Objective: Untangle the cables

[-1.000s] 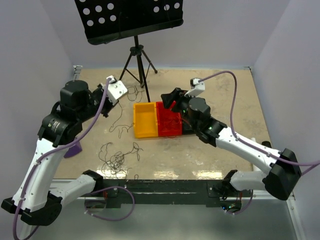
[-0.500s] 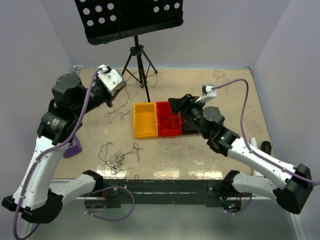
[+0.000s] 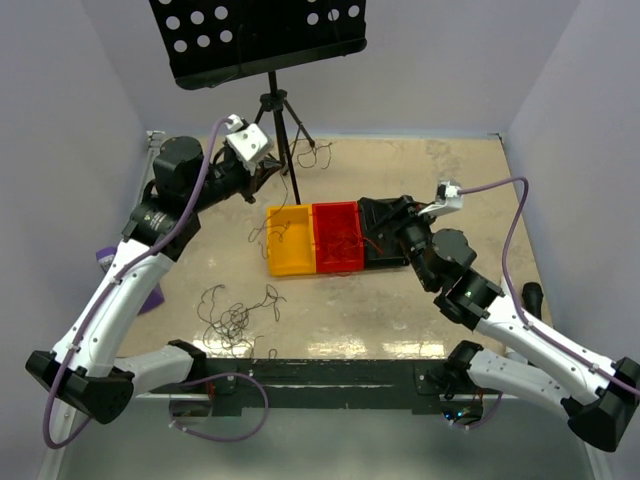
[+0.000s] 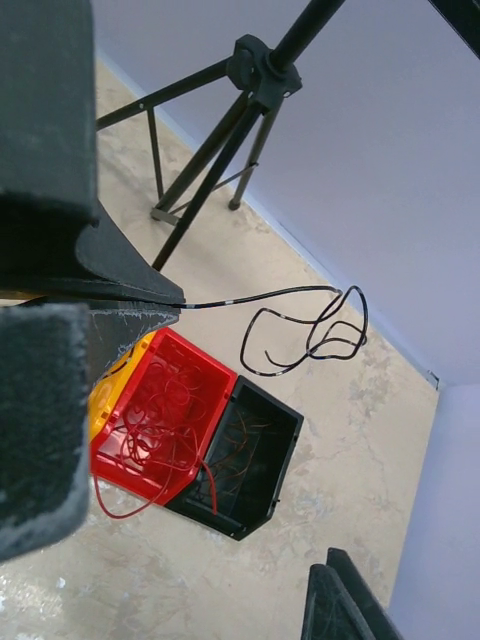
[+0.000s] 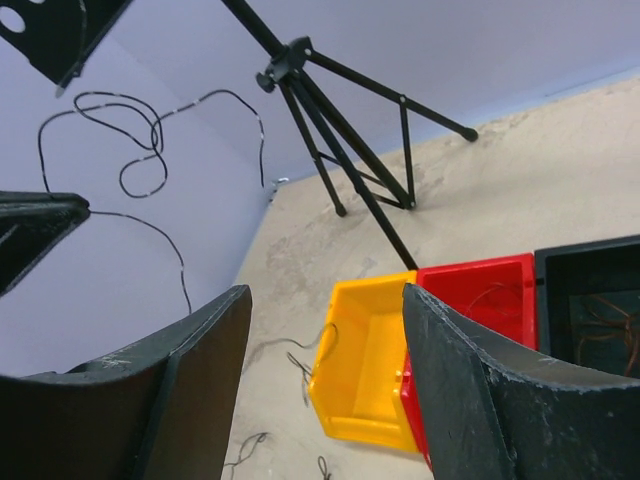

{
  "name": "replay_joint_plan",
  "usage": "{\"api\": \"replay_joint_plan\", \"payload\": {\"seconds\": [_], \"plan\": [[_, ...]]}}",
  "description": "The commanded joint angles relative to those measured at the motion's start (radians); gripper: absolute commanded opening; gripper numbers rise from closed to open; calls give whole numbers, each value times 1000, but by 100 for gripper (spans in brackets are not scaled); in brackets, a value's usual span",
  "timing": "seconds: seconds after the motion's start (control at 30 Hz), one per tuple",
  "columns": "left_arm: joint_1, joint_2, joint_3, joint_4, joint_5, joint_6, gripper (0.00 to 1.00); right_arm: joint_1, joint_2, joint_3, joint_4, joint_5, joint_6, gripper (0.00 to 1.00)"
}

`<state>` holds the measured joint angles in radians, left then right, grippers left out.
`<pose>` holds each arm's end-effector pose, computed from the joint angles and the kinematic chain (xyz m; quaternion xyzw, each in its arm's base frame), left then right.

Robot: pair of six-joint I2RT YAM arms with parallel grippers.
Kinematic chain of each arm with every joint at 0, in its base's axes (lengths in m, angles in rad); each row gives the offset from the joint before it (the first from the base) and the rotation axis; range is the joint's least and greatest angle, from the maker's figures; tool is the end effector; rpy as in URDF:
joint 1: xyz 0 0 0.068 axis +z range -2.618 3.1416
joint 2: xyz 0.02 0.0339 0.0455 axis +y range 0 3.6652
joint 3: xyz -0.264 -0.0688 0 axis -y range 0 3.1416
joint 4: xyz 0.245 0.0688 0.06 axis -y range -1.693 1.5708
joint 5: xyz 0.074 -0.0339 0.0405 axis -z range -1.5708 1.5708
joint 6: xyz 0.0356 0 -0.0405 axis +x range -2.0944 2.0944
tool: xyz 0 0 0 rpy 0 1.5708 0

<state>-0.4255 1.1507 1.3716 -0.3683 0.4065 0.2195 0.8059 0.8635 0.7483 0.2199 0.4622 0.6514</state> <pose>0.2162 -0.1134 0.4511 0.3601 0.6616 -0.2178 0.6206 0.1527 0.1362 0.3567 0.1194 0.6625 0.3673 0.6417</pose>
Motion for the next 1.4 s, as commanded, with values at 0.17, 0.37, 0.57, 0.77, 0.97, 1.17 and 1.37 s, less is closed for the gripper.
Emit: {"api": "replay_joint_plan", "payload": {"seconds": [0.17, 0.37, 0.57, 0.77, 0.97, 1.17, 1.37], "plan": [[4, 32, 33, 100, -6, -29, 0, 1, -24, -20, -19, 43, 31, 66], [4, 26, 144, 88, -63, -17, 0, 1, -31, -9, -33, 43, 31, 66], [4, 40, 225, 83, -95, -8, 0, 1, -44, -10, -40, 46, 39, 66], [4, 23, 158, 100, -77, -48, 0, 1, -61, -4, -65, 58, 33, 66], [-4, 18, 6, 158, -66, -109, 0, 1, -80, -4, -71, 69, 25, 66], [-16, 57, -11, 169, -58, -149, 0, 1, -80, -12, -73, 69, 30, 65], [-36, 73, 14, 163, -78, -106, 0, 1, -89, -27, -74, 69, 31, 65]]}}
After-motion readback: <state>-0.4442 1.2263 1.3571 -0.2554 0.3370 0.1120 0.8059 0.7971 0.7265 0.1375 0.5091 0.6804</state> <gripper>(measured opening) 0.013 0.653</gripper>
